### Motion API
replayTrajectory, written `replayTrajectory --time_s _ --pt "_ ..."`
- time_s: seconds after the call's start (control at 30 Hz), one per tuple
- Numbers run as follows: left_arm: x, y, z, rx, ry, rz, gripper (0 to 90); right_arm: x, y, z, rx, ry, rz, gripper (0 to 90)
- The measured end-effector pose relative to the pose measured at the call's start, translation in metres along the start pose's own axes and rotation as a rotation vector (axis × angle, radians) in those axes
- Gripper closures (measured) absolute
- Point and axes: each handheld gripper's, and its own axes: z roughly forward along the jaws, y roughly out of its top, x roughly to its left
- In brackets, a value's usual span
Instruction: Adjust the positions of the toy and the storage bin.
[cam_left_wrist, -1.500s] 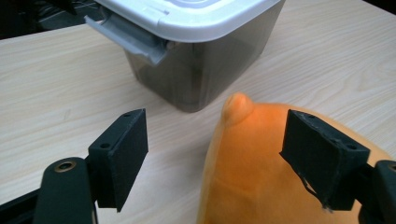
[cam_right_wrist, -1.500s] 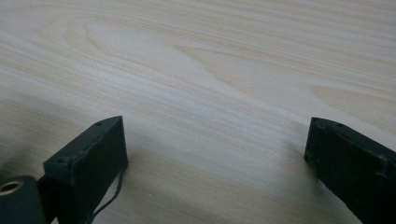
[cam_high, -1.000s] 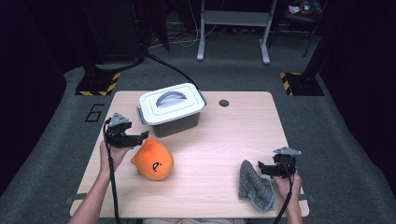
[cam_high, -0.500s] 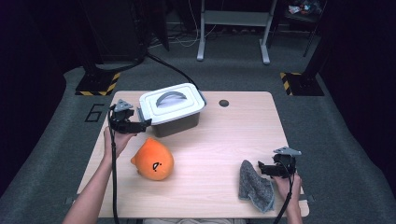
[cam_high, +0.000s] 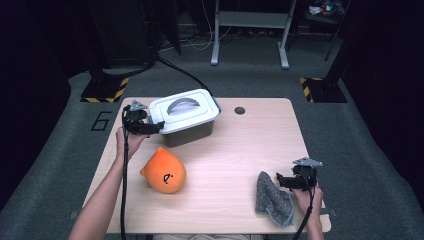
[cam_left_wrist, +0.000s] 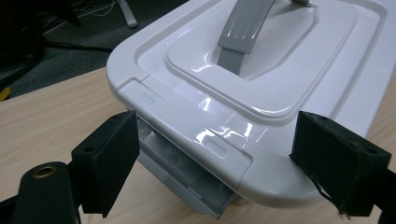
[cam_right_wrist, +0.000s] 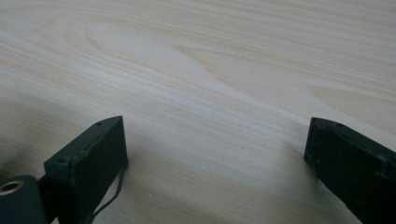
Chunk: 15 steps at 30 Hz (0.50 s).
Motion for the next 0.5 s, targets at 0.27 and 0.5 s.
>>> replayTrajectory --time_s 0.27,0.5 --pt "-0.0005 -0.0006 0.0082 0.008 -0.034 -0.014 16.1 0.0001 -0.0001 -0.0001 -0.001 0.0 -0.001 5.1" --pt "-0.0055 0.002 0.0104 0.016 -0.034 -0.012 16.3 0.0 -0.0001 0.0 -0.004 -0.001 -0.005 5.1"
